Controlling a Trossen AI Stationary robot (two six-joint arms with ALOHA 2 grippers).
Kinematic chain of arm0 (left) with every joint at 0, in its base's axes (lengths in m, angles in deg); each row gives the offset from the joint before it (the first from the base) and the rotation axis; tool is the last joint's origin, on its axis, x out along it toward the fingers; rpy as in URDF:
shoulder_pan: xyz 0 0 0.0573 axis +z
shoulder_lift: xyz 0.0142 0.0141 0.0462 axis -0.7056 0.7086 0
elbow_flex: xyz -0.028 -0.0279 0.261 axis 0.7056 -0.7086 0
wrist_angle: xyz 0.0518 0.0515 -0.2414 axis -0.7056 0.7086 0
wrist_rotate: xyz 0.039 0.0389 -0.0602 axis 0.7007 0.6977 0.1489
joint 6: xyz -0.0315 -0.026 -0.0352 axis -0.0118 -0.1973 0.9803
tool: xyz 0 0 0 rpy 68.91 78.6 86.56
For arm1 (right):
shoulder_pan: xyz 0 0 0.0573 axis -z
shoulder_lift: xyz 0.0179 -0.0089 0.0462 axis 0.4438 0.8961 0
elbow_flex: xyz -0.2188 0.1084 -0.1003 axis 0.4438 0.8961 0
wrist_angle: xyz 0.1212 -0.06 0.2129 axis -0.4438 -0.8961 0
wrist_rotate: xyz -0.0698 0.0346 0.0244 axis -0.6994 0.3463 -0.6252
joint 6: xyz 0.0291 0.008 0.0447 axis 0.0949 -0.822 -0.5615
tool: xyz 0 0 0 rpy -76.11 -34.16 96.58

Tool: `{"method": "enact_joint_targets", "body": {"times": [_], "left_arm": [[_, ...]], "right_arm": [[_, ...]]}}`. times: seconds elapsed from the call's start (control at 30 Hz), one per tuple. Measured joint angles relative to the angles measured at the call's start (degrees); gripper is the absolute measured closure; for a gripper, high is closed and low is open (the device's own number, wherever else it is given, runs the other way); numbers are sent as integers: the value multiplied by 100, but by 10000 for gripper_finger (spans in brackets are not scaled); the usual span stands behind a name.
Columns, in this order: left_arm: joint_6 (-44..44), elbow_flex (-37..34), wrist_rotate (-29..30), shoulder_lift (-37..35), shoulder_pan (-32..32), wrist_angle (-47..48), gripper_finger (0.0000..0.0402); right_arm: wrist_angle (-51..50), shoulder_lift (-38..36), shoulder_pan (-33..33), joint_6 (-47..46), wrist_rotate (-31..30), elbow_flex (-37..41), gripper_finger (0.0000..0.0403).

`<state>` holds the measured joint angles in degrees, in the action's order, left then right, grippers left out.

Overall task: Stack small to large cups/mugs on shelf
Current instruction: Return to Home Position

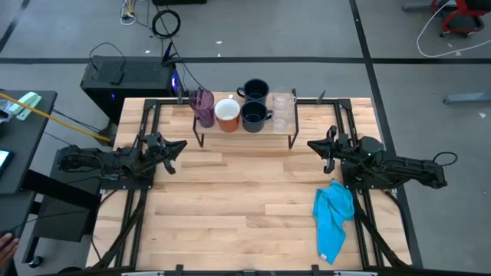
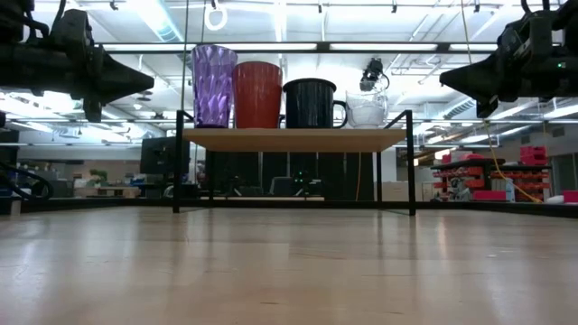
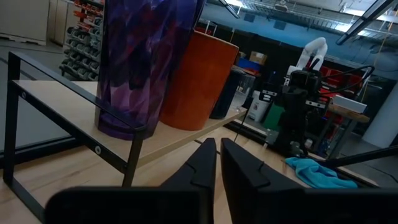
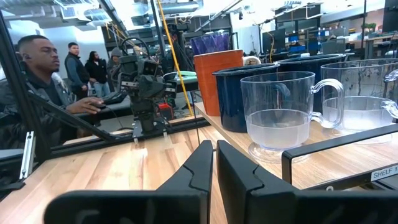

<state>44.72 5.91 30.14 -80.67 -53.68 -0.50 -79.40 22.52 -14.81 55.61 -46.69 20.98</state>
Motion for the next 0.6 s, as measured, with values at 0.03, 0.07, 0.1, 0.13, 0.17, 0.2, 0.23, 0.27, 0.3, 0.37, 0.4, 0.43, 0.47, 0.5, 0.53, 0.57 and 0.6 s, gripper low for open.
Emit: {"method": "enact_joint_targets", "body": {"times": [0.03,0.07,0.1,0.13,0.17,0.2,0.23,0.27,0.3,0.37,0.4,0.43,0.47,0.5,0.53,0.57,0.6], "left_arm": [[-4,0,1,0,-1,0,373],[-4,0,0,0,-1,1,374],[-1,-1,1,0,-1,1,374],[0,0,1,0,0,0,374],[-1,-2,1,0,-2,0,373],[-4,-2,1,0,-2,0,371],[-3,0,1,0,0,0,369],[0,0,1,0,-2,1,368],[-1,-2,0,0,0,0,366],[-3,0,1,0,-1,0,364],[0,-2,0,0,-1,1,363],[1,0,0,0,0,0,362],[-3,-2,1,0,-2,0,361],[-6,0,1,0,-2,0,361],[-2,0,1,0,-2,0,361],[0,0,1,0,-2,1,361],[0,-1,1,0,-1,0,362]], "right_arm": [[0,0,2,0,0,0,373],[0,0,0,0,0,0,373],[0,0,1,0,0,0,373],[0,0,2,0,0,0,373],[0,0,-1,0,0,0,373],[0,0,1,0,0,0,373],[0,0,1,0,0,0,373],[0,0,1,0,0,0,373],[0,0,0,0,0,0,373],[0,0,-1,0,0,0,373],[0,0,-1,0,0,0,373],[0,0,-1,0,0,0,373],[0,0,2,0,0,0,373],[0,0,1,0,0,0,373],[0,0,0,0,0,0,373],[0,0,2,0,0,0,373],[-1,-1,0,0,0,0,373]]}}
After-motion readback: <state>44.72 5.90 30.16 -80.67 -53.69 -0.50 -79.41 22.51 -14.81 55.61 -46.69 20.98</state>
